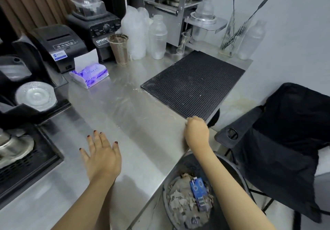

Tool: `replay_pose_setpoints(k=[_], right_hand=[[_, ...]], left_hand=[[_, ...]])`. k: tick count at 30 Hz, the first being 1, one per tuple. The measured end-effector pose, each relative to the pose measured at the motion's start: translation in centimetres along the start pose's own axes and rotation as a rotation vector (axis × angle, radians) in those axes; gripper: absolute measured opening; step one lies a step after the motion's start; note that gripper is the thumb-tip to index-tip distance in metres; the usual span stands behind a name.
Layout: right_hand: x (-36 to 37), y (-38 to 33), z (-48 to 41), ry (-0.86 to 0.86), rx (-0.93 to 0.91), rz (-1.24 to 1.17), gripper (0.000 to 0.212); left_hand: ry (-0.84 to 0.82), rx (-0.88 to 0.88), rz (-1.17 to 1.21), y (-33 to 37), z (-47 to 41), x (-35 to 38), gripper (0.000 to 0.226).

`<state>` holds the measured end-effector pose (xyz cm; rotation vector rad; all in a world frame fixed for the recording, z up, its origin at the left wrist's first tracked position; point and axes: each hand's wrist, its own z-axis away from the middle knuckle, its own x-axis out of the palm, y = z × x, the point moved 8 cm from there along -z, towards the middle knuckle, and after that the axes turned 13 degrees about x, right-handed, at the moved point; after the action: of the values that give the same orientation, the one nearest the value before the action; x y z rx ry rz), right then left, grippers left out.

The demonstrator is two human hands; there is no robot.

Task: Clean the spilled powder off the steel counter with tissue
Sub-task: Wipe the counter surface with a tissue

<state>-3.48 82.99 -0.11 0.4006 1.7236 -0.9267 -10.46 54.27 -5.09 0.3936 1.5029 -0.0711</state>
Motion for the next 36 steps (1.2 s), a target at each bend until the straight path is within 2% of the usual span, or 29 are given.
replay_pose_setpoints(k=[3, 5, 8, 10, 14, 21, 25, 29, 31, 33, 36], right_hand=[[1.2, -3.1, -1.0, -0.007, -0.185, 0.072, 0.012], [1.3, -3.5, -1.1, -0.029, -0.310, 0.181, 0.020], [0.5, -1.3, -0.4, -0.022, -0.438, 0.316, 0.033], [0.1, 1.0, 0.4, 0.004, -0.491, 0.374, 0.034], [0.1, 3.3, 0.5, 0.007, -0.517, 0.359, 0.033], [1.5, -1.4, -1.3, 0.035, -0.551, 0.278, 0.030], [1.4, 1.0, -0.4, 0.012, -0.593, 0.284, 0.030], [1.2, 2.2, -0.5, 0.032, -0.602, 0.285, 0.032], [1.8, 0.6, -1.4, 0.037, -0.593, 0.269, 0.032], [2.5, -2.3, -2.2, 0.030, -0.610, 0.278, 0.034], [4.2, -7.7, -3.4, 0.030, -0.679, 0.285, 0.036]], left_hand=[[0.010, -0.004, -0.006, -0.1, -0.1, 0.0, 0.059], [0.008, -0.007, -0.006, -0.1, -0.1, 0.0, 0.059], [0.007, -0.003, -0.004, 0.0, 0.1, 0.0, 0.058], [0.004, -0.001, -0.001, 0.0, 0.1, -0.1, 0.058], [-0.002, -0.006, -0.012, 0.1, 0.0, -0.2, 0.059], [0.014, -0.011, -0.011, -0.1, -0.1, -0.1, 0.059], [0.000, -0.022, 0.000, 0.0, 0.2, 0.0, 0.059], [0.020, -0.023, -0.131, 1.0, -0.4, -1.4, 0.050], [0.034, -0.039, -0.151, 1.6, -1.9, -2.8, 0.035], [0.037, -0.050, -0.107, 1.8, -3.5, -3.1, 0.030], [0.028, -0.027, -0.045, 1.6, -4.4, -1.5, 0.054]])
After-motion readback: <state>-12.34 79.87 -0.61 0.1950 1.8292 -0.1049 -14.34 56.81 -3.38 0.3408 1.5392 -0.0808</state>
